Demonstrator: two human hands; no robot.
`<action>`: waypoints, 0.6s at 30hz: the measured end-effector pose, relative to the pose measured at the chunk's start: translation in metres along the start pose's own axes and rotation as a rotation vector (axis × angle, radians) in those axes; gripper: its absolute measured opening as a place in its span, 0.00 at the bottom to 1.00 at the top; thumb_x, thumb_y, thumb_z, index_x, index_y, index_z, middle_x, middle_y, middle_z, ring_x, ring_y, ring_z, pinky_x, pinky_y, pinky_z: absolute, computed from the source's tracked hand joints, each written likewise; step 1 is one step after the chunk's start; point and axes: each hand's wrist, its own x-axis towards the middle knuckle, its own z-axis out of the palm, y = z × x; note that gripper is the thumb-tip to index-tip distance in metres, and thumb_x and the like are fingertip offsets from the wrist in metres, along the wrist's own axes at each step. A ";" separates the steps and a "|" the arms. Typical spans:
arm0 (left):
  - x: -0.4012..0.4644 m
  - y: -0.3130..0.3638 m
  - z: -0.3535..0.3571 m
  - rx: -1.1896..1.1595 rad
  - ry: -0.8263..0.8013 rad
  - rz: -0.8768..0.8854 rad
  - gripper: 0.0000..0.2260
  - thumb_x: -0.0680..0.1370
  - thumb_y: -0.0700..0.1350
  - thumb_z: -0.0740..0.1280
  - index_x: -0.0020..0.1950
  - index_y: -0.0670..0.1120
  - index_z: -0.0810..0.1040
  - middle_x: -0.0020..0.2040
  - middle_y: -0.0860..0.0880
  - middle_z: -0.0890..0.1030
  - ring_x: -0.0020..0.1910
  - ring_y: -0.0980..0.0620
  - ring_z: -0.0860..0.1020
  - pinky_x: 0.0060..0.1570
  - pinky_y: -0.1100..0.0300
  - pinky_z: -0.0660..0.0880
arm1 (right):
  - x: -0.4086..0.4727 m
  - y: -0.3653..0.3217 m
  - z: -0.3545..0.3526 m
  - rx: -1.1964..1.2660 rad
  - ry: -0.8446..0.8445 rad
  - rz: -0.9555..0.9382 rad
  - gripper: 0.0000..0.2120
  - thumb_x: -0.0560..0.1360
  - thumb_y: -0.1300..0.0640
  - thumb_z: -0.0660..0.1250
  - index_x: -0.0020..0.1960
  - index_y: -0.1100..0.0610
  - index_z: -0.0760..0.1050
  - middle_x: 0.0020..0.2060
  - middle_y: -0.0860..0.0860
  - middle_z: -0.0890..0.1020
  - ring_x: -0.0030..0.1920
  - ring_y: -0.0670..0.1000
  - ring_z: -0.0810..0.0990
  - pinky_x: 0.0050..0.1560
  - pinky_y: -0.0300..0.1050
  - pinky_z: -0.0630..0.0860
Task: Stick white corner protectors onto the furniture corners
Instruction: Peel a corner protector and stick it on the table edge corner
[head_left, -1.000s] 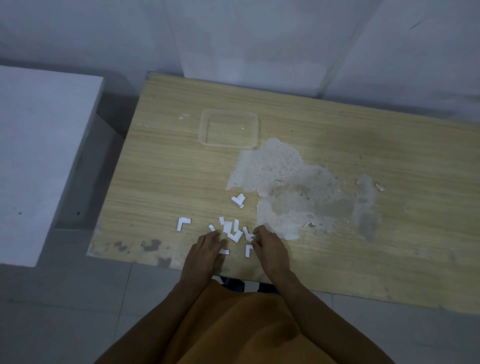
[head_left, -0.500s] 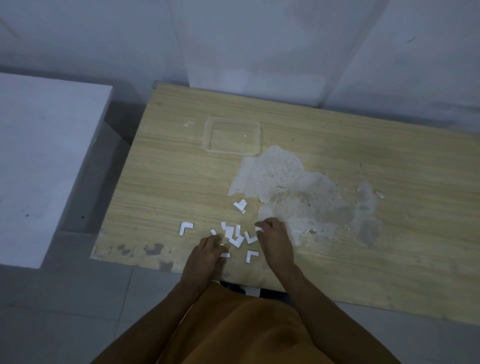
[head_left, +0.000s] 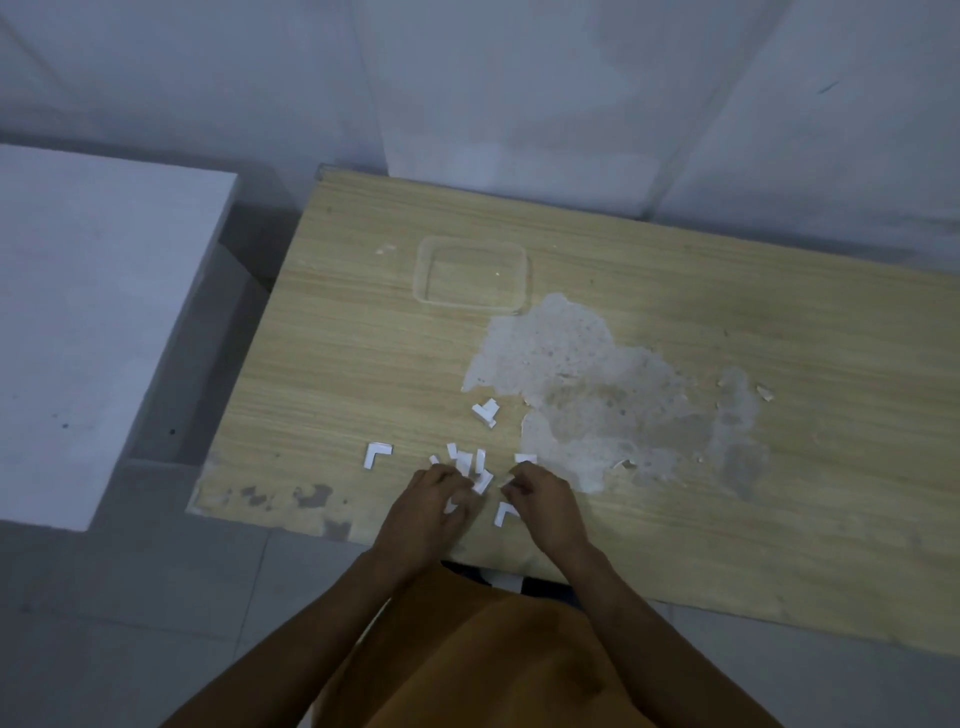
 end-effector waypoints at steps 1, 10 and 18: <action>0.001 0.011 -0.004 -0.116 0.012 -0.034 0.10 0.78 0.45 0.66 0.58 0.48 0.80 0.60 0.50 0.78 0.56 0.53 0.76 0.51 0.65 0.72 | -0.005 -0.006 -0.008 0.108 -0.016 0.008 0.02 0.76 0.60 0.67 0.46 0.57 0.79 0.41 0.50 0.82 0.44 0.48 0.80 0.43 0.41 0.74; 0.004 0.094 -0.051 -0.775 0.021 -0.143 0.06 0.77 0.39 0.67 0.49 0.47 0.82 0.41 0.52 0.84 0.40 0.56 0.83 0.41 0.67 0.77 | -0.059 -0.062 -0.091 0.346 0.087 -0.136 0.12 0.76 0.58 0.69 0.43 0.39 0.77 0.37 0.37 0.82 0.40 0.38 0.81 0.39 0.27 0.71; -0.007 0.126 -0.080 -1.014 0.054 -0.168 0.06 0.77 0.39 0.67 0.46 0.48 0.82 0.38 0.49 0.85 0.40 0.49 0.84 0.40 0.65 0.78 | -0.077 -0.088 -0.115 0.412 0.294 -0.152 0.14 0.75 0.61 0.69 0.54 0.44 0.76 0.39 0.39 0.82 0.41 0.41 0.81 0.41 0.29 0.74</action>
